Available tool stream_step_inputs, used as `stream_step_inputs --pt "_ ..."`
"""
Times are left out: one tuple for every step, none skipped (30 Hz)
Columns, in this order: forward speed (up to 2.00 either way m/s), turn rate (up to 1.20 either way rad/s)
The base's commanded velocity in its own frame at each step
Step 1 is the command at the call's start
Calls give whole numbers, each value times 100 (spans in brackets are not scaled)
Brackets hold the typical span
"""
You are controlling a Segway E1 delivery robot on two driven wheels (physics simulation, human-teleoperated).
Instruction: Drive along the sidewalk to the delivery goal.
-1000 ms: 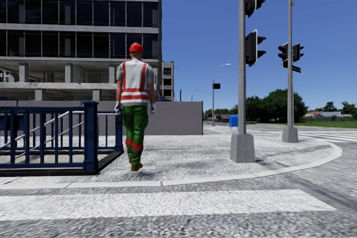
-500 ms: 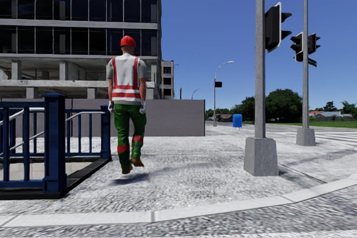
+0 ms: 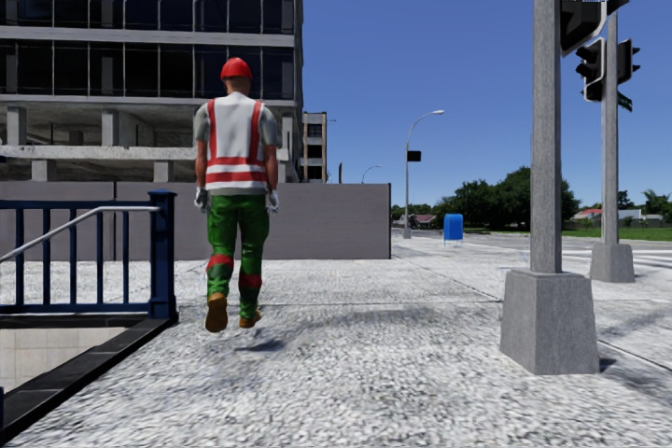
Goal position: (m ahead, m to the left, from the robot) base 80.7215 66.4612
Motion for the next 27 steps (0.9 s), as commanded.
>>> stream_step_inputs --pt "134 0" --pt "132 0" --pt "131 0" --pt "131 0" --pt "131 0" --pt "130 0" --pt "130 0" --pt "130 0" --pt "130 0" --pt "130 0" --pt "130 0" --pt "130 0" --pt "130 0" --pt "130 0" --pt "130 0" --pt "130 0" --pt "130 0" --pt "130 0" --pt "130 0" --pt "130 0" --pt "130 -3" --pt "130 -4" --pt "130 -4" --pt "130 -4" --pt "130 -4" --pt "130 -4" --pt "130 -4"
